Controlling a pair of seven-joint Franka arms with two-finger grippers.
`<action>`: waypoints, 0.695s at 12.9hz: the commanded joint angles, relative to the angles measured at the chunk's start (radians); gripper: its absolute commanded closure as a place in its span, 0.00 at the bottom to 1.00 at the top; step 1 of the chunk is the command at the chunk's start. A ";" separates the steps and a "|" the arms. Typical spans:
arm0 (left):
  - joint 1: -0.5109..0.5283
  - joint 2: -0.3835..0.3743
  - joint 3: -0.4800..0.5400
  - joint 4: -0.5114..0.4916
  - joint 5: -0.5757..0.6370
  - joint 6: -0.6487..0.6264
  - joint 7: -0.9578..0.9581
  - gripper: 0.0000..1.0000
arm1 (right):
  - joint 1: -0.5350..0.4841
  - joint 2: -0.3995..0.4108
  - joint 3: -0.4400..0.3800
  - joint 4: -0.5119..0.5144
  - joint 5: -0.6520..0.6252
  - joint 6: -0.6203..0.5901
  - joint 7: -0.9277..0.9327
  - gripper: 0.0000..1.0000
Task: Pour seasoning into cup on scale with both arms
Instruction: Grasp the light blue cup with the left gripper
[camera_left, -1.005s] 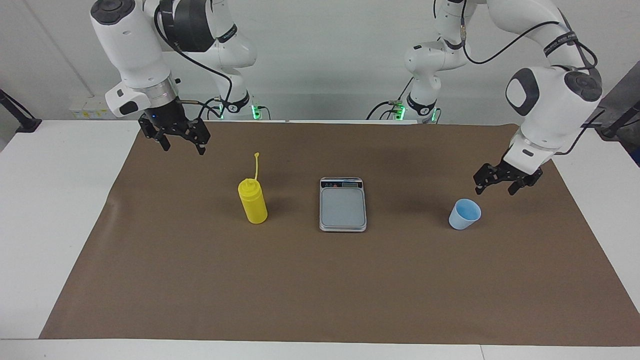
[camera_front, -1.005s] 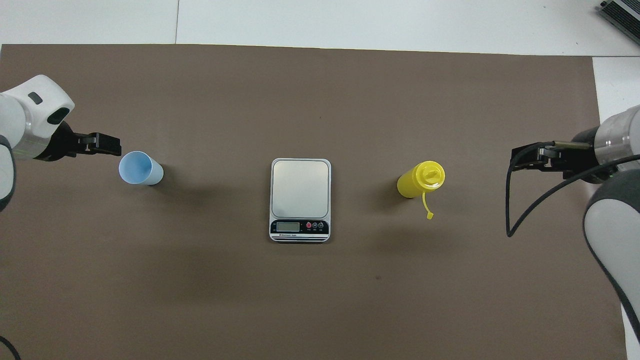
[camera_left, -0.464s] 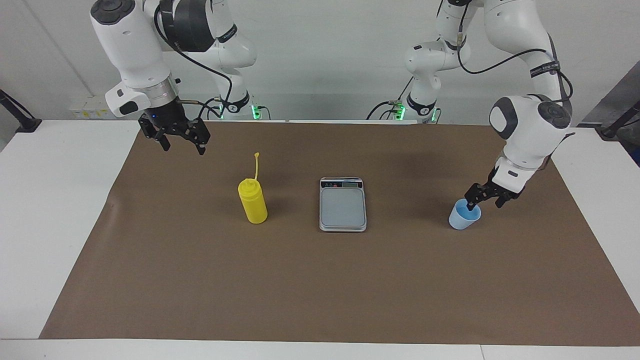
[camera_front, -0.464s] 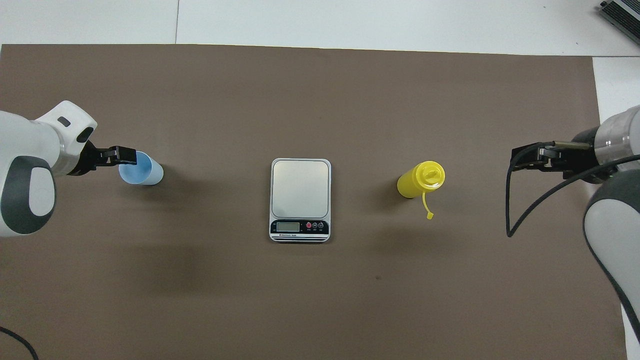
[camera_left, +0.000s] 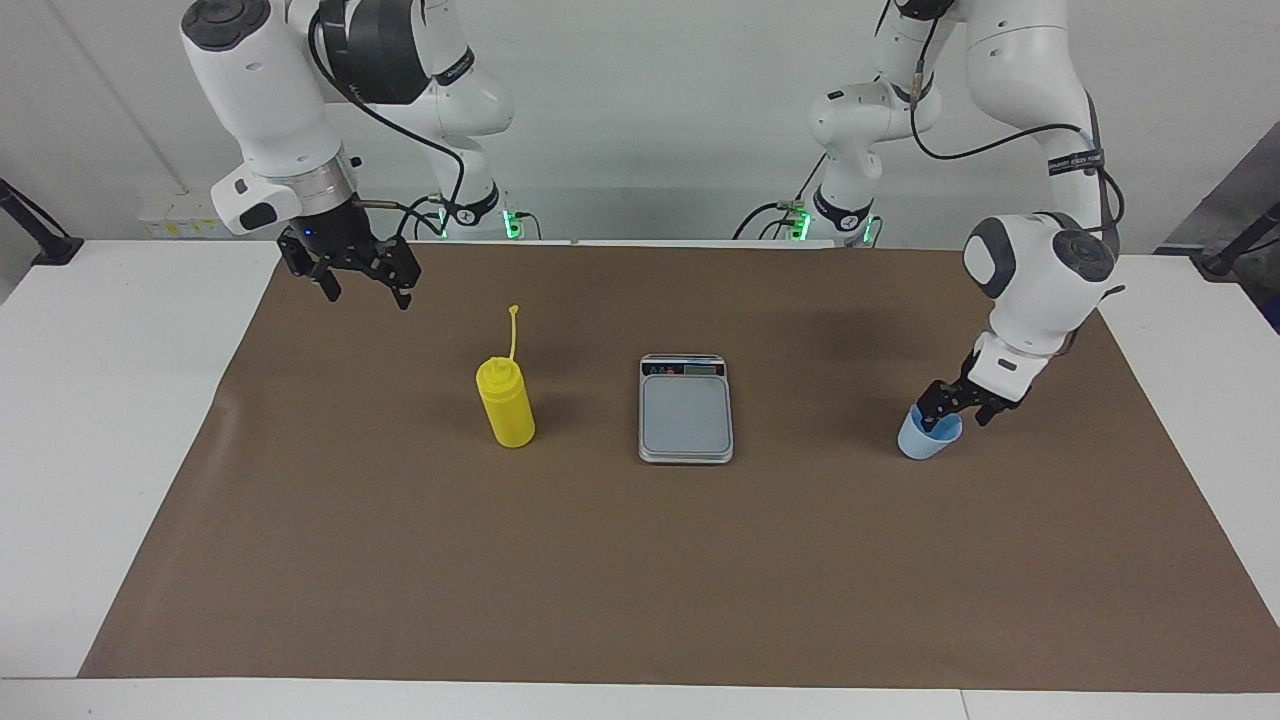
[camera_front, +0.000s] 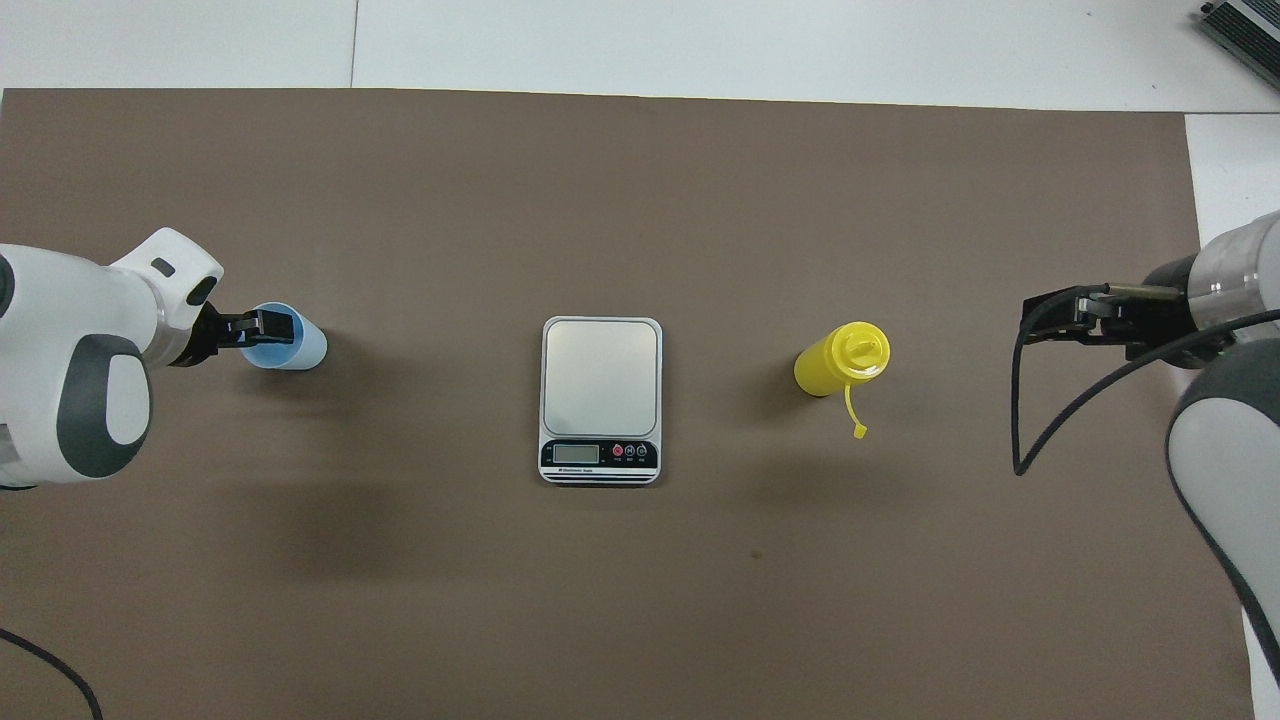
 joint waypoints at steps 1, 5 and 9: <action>0.003 -0.009 -0.007 -0.039 0.002 0.035 0.008 1.00 | -0.009 -0.021 0.002 -0.021 -0.004 -0.005 -0.015 0.00; -0.007 -0.003 -0.007 -0.020 0.002 0.027 0.009 1.00 | -0.005 -0.023 0.004 -0.019 -0.004 -0.028 -0.015 0.00; -0.048 -0.019 -0.011 0.111 0.002 -0.125 -0.011 1.00 | -0.007 -0.026 0.004 -0.019 -0.004 -0.031 -0.015 0.00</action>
